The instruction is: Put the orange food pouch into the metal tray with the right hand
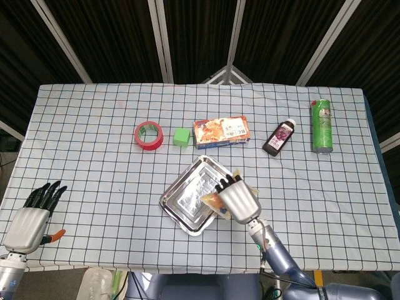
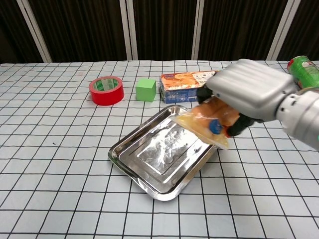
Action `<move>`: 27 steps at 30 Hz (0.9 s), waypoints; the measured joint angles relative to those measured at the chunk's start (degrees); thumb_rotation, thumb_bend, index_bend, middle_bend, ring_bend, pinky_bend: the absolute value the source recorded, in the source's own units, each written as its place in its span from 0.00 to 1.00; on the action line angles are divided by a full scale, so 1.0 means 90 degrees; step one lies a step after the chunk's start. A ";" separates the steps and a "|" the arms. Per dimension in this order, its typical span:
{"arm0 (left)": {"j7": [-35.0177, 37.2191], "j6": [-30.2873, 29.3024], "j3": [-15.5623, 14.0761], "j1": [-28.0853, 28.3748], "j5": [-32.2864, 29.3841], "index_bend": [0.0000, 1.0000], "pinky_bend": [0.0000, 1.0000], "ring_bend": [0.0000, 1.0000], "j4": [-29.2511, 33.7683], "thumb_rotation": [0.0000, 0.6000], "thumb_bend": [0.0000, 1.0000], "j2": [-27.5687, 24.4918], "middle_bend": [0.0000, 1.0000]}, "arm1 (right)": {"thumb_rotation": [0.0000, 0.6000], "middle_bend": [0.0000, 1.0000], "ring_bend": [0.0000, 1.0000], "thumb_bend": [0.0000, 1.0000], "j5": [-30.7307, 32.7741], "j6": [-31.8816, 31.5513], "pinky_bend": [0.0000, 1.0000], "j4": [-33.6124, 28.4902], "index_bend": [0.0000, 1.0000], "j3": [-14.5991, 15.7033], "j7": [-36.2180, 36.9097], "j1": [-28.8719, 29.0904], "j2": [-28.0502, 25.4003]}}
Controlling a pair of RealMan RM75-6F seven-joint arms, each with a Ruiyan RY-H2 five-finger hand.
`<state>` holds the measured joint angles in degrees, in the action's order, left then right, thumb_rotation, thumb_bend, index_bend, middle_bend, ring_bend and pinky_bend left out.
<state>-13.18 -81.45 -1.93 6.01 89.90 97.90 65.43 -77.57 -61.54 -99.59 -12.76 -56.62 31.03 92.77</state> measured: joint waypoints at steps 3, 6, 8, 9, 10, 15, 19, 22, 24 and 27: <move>0.0091 -0.0026 -0.0001 -0.0006 0.0010 0.00 0.09 0.00 -0.0002 1.00 0.07 -0.0037 0.00 | 1.00 0.44 0.32 0.40 0.0131 0.0154 0.52 0.0567 0.61 -0.0135 -0.0083 0.0313 0.0438; 0.0204 -0.0065 0.0004 -0.0017 0.0022 0.00 0.09 0.00 -0.0015 1.00 0.07 -0.0078 0.00 | 1.00 0.44 0.32 0.40 0.0285 0.0297 0.52 0.1258 0.58 -0.0228 -0.0146 0.0635 0.0964; 0.0278 -0.0072 0.0007 -0.0019 0.0020 0.00 0.09 0.00 -0.0031 1.00 0.07 -0.0105 0.00 | 1.00 0.43 0.32 0.40 0.0386 0.0363 0.52 0.1698 0.45 -0.0268 -0.0175 0.0846 0.1342; 0.0302 -0.0075 0.0008 -0.0020 0.0020 0.00 0.09 0.00 -0.0036 1.00 0.07 -0.0116 0.00 | 1.00 0.40 0.32 0.40 0.0431 0.0380 0.52 0.1857 0.33 -0.0279 -0.0181 0.0925 0.1486; 0.0324 -0.0081 0.0007 -0.0021 0.0026 0.00 0.09 0.00 -0.0041 1.00 0.07 -0.0126 0.00 | 1.00 0.38 0.32 0.40 0.0477 0.0391 0.52 0.1994 0.24 -0.0284 -0.0188 0.0993 0.1607; 0.0429 -0.0196 0.0011 -0.0028 0.0159 0.00 0.09 0.00 -0.0079 1.00 0.08 -0.0093 0.00 | 1.00 0.09 0.13 0.40 0.0788 0.0320 0.43 0.2282 0.00 -0.0246 -0.0352 0.1131 0.1895; 0.0488 -0.0253 0.0012 -0.0036 0.0224 0.00 0.09 0.00 -0.0170 1.00 0.08 -0.0035 0.00 | 1.00 0.00 0.01 0.34 0.0924 0.0076 0.34 0.2105 0.00 -0.0216 -0.0559 0.1083 0.1906; 0.0433 -0.0244 0.0017 -0.0035 0.0206 0.00 0.09 0.00 -0.0185 1.00 0.08 -0.0013 0.00 | 1.00 0.00 0.00 0.30 0.0970 -0.0105 0.32 0.1797 0.00 -0.0181 -0.0698 0.1029 0.1815; 0.0406 -0.0236 0.0018 -0.0033 0.0202 0.00 0.09 0.00 -0.0182 1.00 0.08 -0.0001 0.00 | 1.00 0.00 0.00 0.30 0.0987 -0.0269 0.30 0.1529 0.00 -0.0137 -0.0819 0.0971 0.1701; 0.0390 -0.0232 0.0010 -0.0037 0.0200 0.00 0.09 0.00 -0.0167 1.00 0.08 -0.0005 0.00 | 1.00 0.00 0.00 0.29 0.1005 -0.0557 0.29 0.1079 0.00 -0.0043 -0.1056 0.0844 0.1472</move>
<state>-9.67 -83.54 -1.85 5.68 91.70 96.40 65.39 -68.53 -66.55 -89.88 -13.14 -66.12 38.63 106.02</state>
